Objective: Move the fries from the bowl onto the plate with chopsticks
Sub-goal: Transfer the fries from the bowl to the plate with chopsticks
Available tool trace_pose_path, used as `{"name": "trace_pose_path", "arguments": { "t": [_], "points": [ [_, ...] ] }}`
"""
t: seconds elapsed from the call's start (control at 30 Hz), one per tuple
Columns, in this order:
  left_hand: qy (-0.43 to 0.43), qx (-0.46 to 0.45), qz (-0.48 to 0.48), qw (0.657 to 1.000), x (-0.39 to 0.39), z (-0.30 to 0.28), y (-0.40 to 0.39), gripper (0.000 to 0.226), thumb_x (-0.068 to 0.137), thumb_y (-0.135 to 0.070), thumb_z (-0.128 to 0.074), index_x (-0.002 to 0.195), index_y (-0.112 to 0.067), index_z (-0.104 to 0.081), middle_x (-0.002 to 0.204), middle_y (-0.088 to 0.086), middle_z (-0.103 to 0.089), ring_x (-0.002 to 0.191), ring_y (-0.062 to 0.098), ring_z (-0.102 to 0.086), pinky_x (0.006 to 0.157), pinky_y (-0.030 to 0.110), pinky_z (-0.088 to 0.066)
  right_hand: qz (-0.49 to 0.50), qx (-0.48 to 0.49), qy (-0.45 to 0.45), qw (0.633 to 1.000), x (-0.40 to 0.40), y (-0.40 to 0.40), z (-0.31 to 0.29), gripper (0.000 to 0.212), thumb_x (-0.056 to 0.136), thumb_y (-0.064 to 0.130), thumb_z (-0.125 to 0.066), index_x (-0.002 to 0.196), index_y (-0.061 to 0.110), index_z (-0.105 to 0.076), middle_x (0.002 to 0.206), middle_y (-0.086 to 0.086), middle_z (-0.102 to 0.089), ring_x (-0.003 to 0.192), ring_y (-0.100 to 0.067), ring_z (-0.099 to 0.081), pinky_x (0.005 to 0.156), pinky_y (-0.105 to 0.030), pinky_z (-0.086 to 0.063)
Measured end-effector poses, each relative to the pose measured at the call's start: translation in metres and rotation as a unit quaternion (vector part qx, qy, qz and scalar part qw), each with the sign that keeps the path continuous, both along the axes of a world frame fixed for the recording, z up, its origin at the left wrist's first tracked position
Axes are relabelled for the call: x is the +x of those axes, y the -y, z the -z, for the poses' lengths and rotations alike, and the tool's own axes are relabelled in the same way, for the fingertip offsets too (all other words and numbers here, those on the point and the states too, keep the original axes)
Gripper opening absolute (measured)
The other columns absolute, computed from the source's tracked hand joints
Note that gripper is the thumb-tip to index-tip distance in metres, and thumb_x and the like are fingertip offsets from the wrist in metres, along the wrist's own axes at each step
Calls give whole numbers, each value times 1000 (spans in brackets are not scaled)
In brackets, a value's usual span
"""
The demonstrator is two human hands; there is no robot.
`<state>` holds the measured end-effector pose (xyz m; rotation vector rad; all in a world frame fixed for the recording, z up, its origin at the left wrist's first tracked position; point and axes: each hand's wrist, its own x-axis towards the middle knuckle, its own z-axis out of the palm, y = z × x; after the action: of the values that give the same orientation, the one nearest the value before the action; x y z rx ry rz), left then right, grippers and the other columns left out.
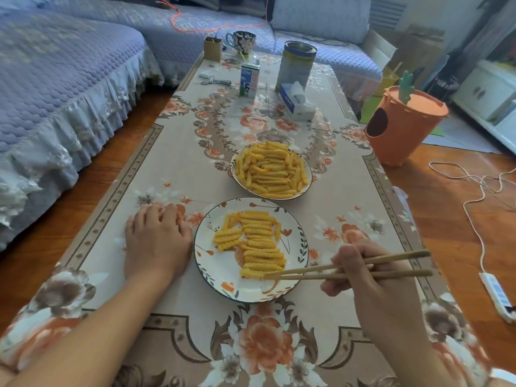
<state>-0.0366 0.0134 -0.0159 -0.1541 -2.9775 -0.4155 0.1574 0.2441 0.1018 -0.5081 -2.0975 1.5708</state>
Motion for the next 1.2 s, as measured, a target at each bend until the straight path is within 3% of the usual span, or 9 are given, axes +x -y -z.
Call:
{"name": "trace_pose_path", "arguments": {
  "t": [0.1,0.3,0.47,0.57,0.73,0.93,1.2],
  "points": [
    [0,0,0,1000,0,0,0,42,100,-32,-46,137,-15,-57,147,19,-52,141,37,-39,120,54,-26,-4,1,7,1000,2,2,0,30,84,39,-60,71,13,-68,53,-12,-68,46,-25,-68,49,-21,-54],
    [-1,1,4,1000,0,0,0,41,99,-31,-48,135,-15,-57,145,19,-52,141,38,-39,120,54,-27,49,-17,-44,998,-9,-21,-20,28,88,36,-59,75,14,-71,57,-12,-70,47,-27,-69,45,-25,-56],
    [-1,0,1,1000,0,1,0,40,99,-31,-48,135,-15,-57,145,19,-53,140,38,-39,119,55,-28,128,-20,-72,989,-73,-69,-16,31,103,36,-55,86,14,-69,69,-8,-74,58,-18,-73,53,-21,-57],
    [-6,3,2,1000,-1,2,0,39,98,-30,-50,133,-14,-58,143,20,-54,139,39,-41,118,55,-29,150,-46,-58,986,-115,-84,-2,34,104,40,-55,86,14,-69,75,-9,-75,64,-21,-75,67,-30,-64],
    [-6,2,-5,1000,-2,3,-1,41,97,-30,-51,135,-16,-58,144,19,-53,139,38,-41,119,55,-28,166,-28,-50,984,-150,-76,11,33,102,36,-60,83,12,-70,70,-9,-73,61,-21,-75,64,-33,-65],
    [-7,0,-4,1000,-3,3,0,41,96,-30,-52,133,-15,-59,142,19,-55,137,38,-43,118,55,-30,185,-6,-47,982,-147,-72,6,37,105,37,-55,79,15,-70,68,-8,-73,61,-22,-74,63,-32,-64],
    [-5,0,-3,1000,-2,3,0,41,97,-31,-50,135,-15,-59,144,19,-53,138,38,-42,118,55,-29,175,-85,-46,980,-135,-76,2,42,104,41,-55,85,6,-70,78,-17,-75,64,-24,-75,65,-32,-64]
  ]
}}
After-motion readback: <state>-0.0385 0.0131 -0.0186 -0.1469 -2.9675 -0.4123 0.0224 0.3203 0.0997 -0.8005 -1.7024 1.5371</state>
